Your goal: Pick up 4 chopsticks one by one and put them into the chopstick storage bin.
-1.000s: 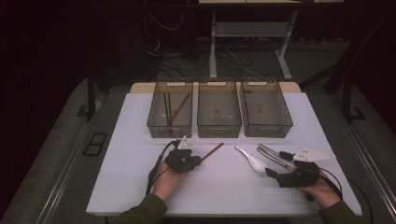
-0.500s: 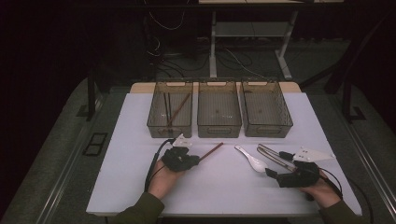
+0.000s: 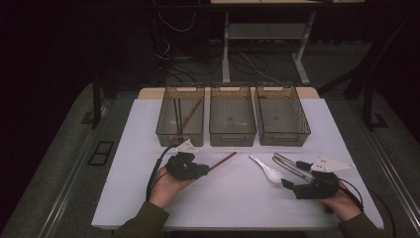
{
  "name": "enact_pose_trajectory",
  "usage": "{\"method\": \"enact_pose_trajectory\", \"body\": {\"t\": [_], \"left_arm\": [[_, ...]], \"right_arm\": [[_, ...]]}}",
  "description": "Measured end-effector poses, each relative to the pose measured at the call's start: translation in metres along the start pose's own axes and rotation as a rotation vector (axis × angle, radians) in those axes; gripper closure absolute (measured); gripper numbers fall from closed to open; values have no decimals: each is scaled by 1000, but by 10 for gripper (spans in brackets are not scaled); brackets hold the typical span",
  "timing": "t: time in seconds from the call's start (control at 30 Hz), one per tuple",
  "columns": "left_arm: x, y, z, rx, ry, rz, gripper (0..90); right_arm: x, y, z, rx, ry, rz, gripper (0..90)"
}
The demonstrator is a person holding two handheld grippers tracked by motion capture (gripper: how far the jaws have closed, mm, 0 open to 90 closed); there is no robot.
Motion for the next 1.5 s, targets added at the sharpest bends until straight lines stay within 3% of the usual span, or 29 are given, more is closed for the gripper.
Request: {"method": "enact_pose_trajectory", "body": {"t": [0.33,0.77,1.5], "left_arm": [[6,-22,-20,-29,-2,-4,837],[23,-30,-50,-52,-7,-30,837],[75,-26,-107,-56,-8,-165,837]], "right_arm": [[-1,0,0,6,-1,1,123],[-1,0,0,5,3,3,123],[-1,0,0,3,4,3,123]]}}
Point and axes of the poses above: each handheld gripper's, and its own axes: y roughly forward along the jaws, z roughly out of its underside, x roughly to its left, the point moved 2 cm from there along y, roughly forward along the jaws, and after that the axes turned 14 degrees about -x, right-handed, at the moved point
